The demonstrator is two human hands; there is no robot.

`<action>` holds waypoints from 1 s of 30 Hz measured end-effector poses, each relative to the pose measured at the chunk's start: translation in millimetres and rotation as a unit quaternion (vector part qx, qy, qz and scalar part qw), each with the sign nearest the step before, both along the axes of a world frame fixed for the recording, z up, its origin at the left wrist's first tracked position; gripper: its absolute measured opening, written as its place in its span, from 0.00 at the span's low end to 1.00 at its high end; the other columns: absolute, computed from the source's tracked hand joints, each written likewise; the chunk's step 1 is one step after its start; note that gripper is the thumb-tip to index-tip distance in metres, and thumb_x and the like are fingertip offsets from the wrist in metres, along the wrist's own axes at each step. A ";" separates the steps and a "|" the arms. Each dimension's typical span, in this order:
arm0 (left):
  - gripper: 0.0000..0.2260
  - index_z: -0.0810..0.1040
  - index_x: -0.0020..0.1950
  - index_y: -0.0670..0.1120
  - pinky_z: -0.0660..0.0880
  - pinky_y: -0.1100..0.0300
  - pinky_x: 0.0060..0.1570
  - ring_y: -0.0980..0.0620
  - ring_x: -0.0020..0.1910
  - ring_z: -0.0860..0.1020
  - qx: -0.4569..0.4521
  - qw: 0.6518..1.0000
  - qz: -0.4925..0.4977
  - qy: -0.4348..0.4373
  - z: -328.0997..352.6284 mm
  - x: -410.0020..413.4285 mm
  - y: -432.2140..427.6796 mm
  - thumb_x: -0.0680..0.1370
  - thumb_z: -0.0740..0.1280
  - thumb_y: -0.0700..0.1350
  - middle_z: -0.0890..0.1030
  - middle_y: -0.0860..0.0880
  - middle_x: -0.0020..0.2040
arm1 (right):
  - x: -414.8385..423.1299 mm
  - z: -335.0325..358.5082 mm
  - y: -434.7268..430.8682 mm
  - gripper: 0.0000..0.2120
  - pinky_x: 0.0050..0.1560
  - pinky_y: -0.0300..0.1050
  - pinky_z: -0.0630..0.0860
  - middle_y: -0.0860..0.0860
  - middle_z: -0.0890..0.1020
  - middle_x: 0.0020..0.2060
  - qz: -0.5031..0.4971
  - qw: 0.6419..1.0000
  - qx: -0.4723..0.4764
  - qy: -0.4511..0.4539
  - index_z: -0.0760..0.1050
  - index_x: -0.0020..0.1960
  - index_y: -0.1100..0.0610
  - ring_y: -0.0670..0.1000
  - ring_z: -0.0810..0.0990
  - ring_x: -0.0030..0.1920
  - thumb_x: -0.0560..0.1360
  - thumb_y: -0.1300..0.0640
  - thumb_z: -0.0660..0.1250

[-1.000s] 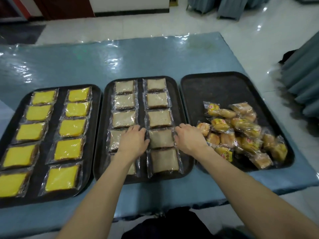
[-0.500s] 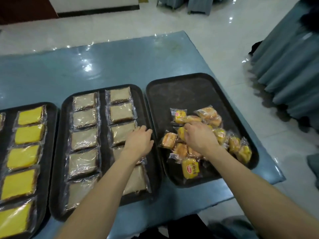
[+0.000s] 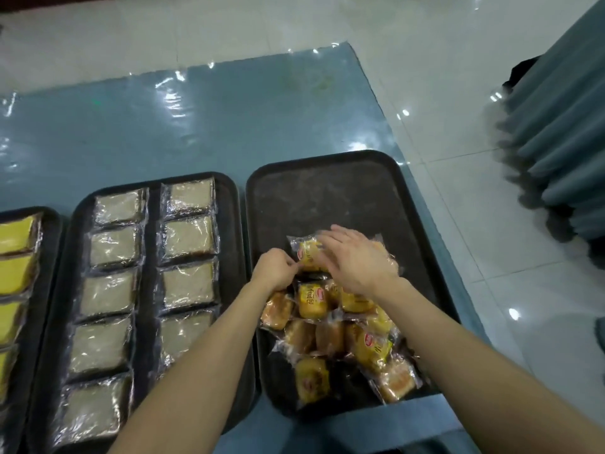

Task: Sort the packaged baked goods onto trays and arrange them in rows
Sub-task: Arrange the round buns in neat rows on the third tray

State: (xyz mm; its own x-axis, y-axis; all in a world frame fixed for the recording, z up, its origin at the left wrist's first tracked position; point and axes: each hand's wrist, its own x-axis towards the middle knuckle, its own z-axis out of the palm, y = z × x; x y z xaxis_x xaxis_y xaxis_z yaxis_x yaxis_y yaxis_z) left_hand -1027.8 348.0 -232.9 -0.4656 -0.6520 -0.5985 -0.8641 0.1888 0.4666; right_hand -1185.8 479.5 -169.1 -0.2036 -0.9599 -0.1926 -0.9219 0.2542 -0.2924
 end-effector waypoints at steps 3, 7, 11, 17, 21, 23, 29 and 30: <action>0.10 0.87 0.44 0.50 0.82 0.52 0.48 0.50 0.43 0.84 0.046 0.998 0.047 0.014 -0.6 -1.1 -1.9 0.84 0.73 0.49 0.87 0.49 0.42 | -4.5 -7.8 0.2 0.20 0.61 0.55 0.79 0.47 0.85 0.49 0.047 0.997 0.054 -0.015 0.84 0.56 0.49 0.52 0.83 0.51 0.87 0.41 0.57; 0.18 0.78 0.61 0.50 0.82 0.55 0.52 0.51 0.53 0.84 0.077 0.993 0.090 0.020 -2.8 -4.6 -6.7 0.78 0.79 0.57 0.84 0.51 0.53 | -10.4 -16.5 -6.3 0.15 0.51 0.53 0.81 0.47 0.82 0.44 0.054 0.995 0.083 -0.017 0.83 0.48 0.51 0.51 0.82 0.46 0.85 0.47 0.62; 0.15 0.83 0.56 0.49 0.82 0.47 0.63 0.52 0.53 0.84 0.142 0.983 0.111 0.019 -6.3 -9.6 -17.0 0.76 0.82 0.54 0.87 0.50 0.52 | -18.5 -19.8 -30.4 0.06 0.52 0.53 0.84 0.48 0.81 0.52 -0.069 0.996 0.025 -0.053 0.80 0.56 0.51 0.51 0.82 0.53 0.83 0.51 0.67; 0.11 0.82 0.61 0.50 0.81 0.52 0.59 0.51 0.57 0.84 0.192 0.976 0.089 0.052 -2.6 -10.6 -39.4 0.80 0.77 0.45 0.85 0.49 0.57 | -41.3 -38.1 -79.3 0.37 0.72 0.56 0.77 0.55 0.79 0.72 -0.071 0.972 0.187 -0.127 0.63 0.84 0.54 0.58 0.76 0.73 0.80 0.53 0.75; 0.14 0.78 0.63 0.48 0.86 0.49 0.55 0.46 0.58 0.86 0.192 0.944 0.193 0.186 -1.5 -8.1 -66.8 0.80 0.78 0.42 0.84 0.44 0.62 | -52.5 -48.9 -89.6 0.11 0.58 0.54 0.85 0.50 0.88 0.47 -0.161 0.928 0.147 -0.303 0.83 0.58 0.54 0.52 0.87 0.50 0.78 0.53 0.79; 0.17 0.79 0.65 0.47 0.86 0.48 0.56 0.43 0.59 0.87 0.180 0.901 0.295 0.263 -0.9 -8.5 -80.7 0.79 0.80 0.43 0.85 0.42 0.62 | -54.7 -49.2 -92.1 0.07 0.51 0.45 0.86 0.51 0.90 0.46 -0.240 0.866 0.104 -0.427 0.84 0.56 0.56 0.51 0.89 0.49 0.80 0.55 0.78; 0.20 0.81 0.69 0.50 0.85 0.44 0.63 0.45 0.59 0.88 0.266 0.874 0.301 0.275 -5.4 -17.6 -89.1 0.78 0.80 0.42 0.88 0.44 0.62 | -38.4 -54.6 -102.4 0.05 0.49 0.44 0.88 0.62 0.89 0.47 -0.381 0.737 0.022 -0.558 0.86 0.55 0.65 0.58 0.90 0.51 0.82 0.63 0.74; 0.21 0.81 0.69 0.50 0.85 0.45 0.61 0.45 0.58 0.88 0.260 0.877 0.298 0.274 -5.9 -17.7 -88.7 0.78 0.80 0.40 0.87 0.43 0.61 | -37.0 -58.4 -102.2 0.04 0.51 0.46 0.88 0.60 0.90 0.46 -0.382 0.747 0.027 -0.544 0.86 0.54 0.63 0.56 0.91 0.51 0.82 0.63 0.74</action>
